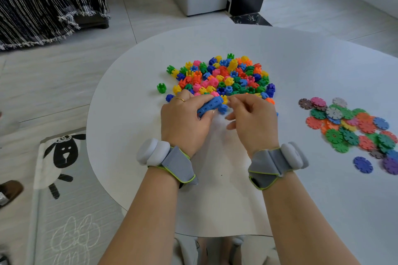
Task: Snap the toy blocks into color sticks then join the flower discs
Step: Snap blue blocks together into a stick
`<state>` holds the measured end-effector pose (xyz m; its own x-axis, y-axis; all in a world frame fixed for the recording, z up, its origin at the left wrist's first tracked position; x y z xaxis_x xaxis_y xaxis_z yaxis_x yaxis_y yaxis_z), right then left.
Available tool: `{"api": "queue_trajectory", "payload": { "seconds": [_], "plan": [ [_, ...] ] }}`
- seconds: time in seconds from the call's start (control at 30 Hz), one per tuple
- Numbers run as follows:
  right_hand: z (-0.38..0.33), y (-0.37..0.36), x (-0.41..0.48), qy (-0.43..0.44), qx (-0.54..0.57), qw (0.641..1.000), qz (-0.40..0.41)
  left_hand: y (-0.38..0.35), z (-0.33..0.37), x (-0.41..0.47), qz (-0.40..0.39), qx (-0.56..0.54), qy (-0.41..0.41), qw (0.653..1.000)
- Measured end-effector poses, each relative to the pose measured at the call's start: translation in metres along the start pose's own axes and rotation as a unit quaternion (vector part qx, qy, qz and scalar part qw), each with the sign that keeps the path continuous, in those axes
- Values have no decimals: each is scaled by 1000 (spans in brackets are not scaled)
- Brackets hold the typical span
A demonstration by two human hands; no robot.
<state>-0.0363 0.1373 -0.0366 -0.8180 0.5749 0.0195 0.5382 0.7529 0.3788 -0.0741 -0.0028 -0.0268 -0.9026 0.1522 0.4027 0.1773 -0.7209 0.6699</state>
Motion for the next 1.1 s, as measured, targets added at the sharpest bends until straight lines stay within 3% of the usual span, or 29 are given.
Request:
{"api": "queue_trajectory", "payload": {
  "seconds": [0.07, 0.17, 0.47, 0.6, 0.67, 0.73, 0.8, 1.1],
  "plan": [
    [0, 2, 4, 59, -122, 991, 24, 3, -2, 0, 10, 9, 19, 1000],
    [3, -4, 7, 87, -206, 975, 0, 3, -5, 0, 2, 1, 45, 999],
    [-1, -20, 6, 122, -296, 947, -25, 2, -6, 1, -2, 5, 54, 999],
    [-1, -15, 11, 80, -173, 982, 3, -2, -8, 1, -6, 6, 48, 999],
    [-1, -10, 11, 28, -30, 999, 13, -3, -7, 0, -3, 5, 37, 999],
    [-1, -7, 6, -52, 131, 990, 8, -3, -4, 0, -4, 5, 29, 1000],
    [-1, -6, 3, -103, 215, 971, -2, -3, -3, 0, 3, 0, 20, 1000],
    [1, -9, 2, -144, 277, 949, -54, -3, -2, -1, -2, 2, 9, 1000]
  ]
}}
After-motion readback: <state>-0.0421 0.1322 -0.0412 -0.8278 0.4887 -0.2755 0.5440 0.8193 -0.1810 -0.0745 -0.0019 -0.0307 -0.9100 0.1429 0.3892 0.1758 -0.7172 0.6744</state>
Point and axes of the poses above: each hand's wrist, its own x-axis towards the middle knuckle, its own y-axis out of the back of the hand, z = x × y, the point moved 5 cm from there along x, towards the middle knuckle, and after that the axes turned 4 degrees about z, right-handed, at the moved point
